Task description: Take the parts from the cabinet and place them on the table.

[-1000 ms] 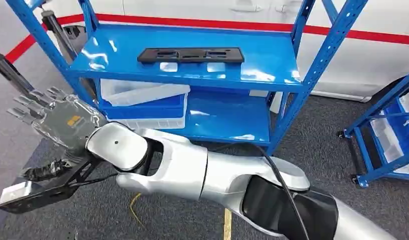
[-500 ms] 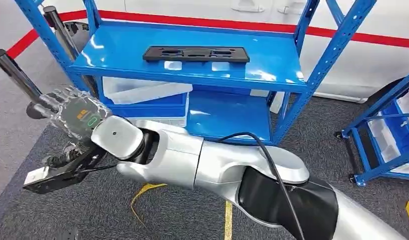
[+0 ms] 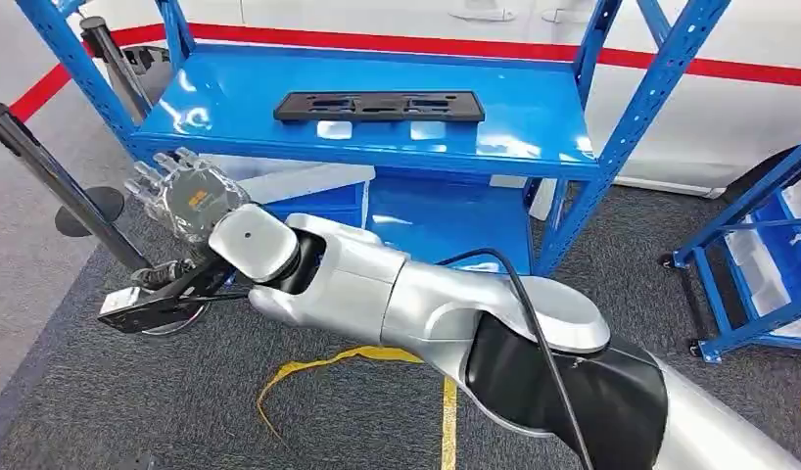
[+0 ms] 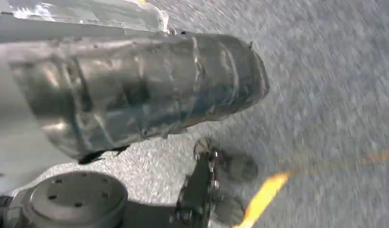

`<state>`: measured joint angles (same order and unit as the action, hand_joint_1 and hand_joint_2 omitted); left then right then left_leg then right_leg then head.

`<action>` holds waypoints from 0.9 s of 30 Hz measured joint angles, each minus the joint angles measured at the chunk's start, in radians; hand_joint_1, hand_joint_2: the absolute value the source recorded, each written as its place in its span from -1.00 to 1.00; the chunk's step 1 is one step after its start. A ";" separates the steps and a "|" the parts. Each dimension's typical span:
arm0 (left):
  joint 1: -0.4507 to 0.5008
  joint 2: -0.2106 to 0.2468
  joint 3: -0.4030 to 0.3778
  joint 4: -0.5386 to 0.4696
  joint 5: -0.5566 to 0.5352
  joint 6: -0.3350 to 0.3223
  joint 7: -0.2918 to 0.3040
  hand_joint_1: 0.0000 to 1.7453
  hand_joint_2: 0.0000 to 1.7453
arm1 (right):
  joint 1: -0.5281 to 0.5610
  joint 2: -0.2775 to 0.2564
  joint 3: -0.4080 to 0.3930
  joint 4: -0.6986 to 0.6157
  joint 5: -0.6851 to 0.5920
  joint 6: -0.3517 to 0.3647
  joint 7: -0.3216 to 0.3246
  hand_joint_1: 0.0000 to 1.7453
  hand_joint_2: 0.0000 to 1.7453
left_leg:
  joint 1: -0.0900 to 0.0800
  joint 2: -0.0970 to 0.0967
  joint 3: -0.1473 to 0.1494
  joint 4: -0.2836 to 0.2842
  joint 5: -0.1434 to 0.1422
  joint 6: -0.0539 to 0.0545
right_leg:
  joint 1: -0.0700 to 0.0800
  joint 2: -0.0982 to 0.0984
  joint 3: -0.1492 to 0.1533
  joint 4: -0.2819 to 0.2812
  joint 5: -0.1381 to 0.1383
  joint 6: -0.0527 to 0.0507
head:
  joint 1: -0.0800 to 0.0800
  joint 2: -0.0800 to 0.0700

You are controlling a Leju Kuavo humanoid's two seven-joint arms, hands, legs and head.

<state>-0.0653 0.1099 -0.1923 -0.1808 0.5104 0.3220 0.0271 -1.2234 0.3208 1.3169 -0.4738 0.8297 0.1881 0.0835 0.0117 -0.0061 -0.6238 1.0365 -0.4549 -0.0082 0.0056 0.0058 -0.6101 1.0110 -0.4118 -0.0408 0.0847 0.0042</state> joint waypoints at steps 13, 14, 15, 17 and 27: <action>-0.001 0.005 -0.011 0.000 0.010 -0.013 0.002 -1.00 -1.00 | -0.002 -0.014 0.000 0.040 0.015 0.006 0.000 -1.00 -1.00 | 0.002 0.000 0.005 -0.019 0.021 0.003 | -0.003 0.005 -0.005 0.014 -0.010 0.026 | -0.008 0.000; -0.001 0.005 -0.011 0.000 0.010 -0.013 0.002 -1.00 -1.00 | -0.003 -0.016 0.000 0.042 0.015 0.006 0.000 -1.00 -1.00 | 0.009 0.001 0.010 -0.025 0.025 0.011 | 0.000 0.006 -0.004 0.015 -0.014 0.033 | -0.007 0.000; -0.001 0.005 -0.011 0.000 0.010 -0.013 0.002 -1.00 -1.00 | -0.003 -0.019 0.000 0.043 0.015 0.007 0.000 -1.00 -1.00 | 0.010 0.002 0.015 -0.029 0.026 0.017 | -0.004 0.004 -0.013 0.038 -0.030 0.038 | -0.007 0.000; -0.002 0.007 -0.011 0.000 0.010 -0.013 0.002 -1.00 -1.00 | -0.005 -0.023 0.000 0.045 0.015 0.011 0.000 -1.00 -1.00 | 0.008 0.003 0.016 -0.029 0.023 0.029 | -0.005 0.003 -0.078 0.173 -0.099 0.042 | -0.003 0.000; -0.001 0.011 -0.012 0.000 0.011 -0.014 0.001 -1.00 -1.00 | -0.007 -0.069 0.000 0.066 0.015 0.035 0.020 -1.00 -1.00 | 0.001 -0.003 0.019 -0.017 0.004 0.011 | 0.002 0.007 -0.032 0.027 0.000 0.024 | -0.003 0.000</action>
<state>-0.0664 0.1209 -0.2045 -0.1804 0.5215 0.3075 0.0278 -1.2308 0.2517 1.3165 -0.4082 0.8450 0.2228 0.1034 0.0129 -0.0093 -0.6046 1.0193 -0.4506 0.0026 0.0073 0.0132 -0.6421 1.0380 -0.4122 -0.0171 0.0813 0.0042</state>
